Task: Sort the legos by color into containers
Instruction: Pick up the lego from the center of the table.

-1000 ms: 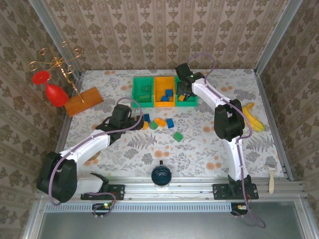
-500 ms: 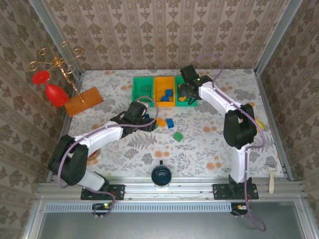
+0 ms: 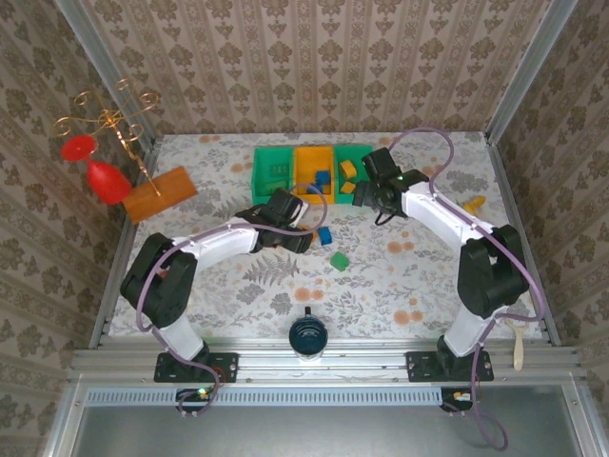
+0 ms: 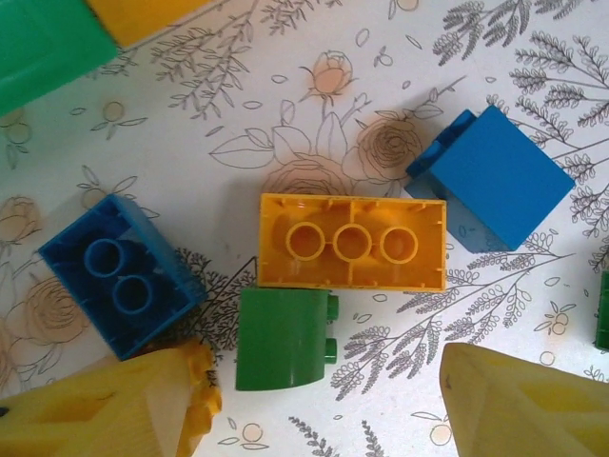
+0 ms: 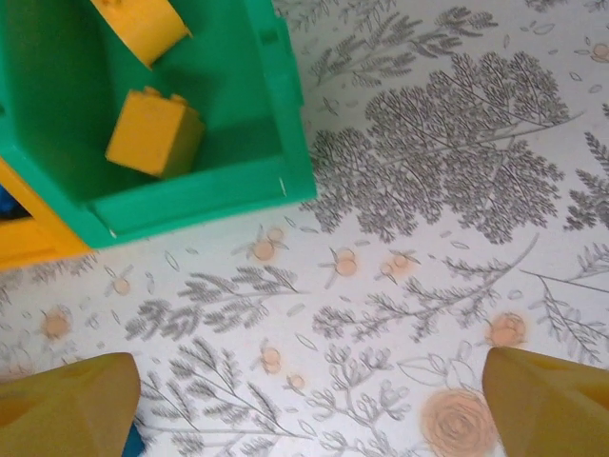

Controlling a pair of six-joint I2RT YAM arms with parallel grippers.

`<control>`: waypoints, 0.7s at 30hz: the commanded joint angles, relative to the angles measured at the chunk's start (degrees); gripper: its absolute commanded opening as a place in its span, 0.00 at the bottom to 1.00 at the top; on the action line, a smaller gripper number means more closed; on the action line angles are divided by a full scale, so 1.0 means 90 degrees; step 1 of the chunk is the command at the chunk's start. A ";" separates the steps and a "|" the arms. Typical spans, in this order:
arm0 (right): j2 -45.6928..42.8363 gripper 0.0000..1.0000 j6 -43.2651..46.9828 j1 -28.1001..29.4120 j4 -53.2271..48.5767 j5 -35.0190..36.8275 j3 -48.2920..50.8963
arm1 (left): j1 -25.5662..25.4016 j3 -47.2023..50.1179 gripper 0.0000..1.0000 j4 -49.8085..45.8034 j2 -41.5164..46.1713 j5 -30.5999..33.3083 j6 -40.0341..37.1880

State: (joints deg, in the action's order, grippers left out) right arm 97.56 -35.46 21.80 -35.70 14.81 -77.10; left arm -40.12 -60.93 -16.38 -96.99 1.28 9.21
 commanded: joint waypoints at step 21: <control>-0.1220 1.00 -0.0549 -0.0030 0.0046 0.0332 0.0852 | -0.0046 -0.0749 0.57 -0.0941 -0.0827 0.0297 0.0041</control>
State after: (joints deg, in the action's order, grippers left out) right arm 88.33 -39.18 21.78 -34.87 16.12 -70.22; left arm -40.21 -66.32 -22.57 -103.24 2.90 9.19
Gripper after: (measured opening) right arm 0.999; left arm 0.574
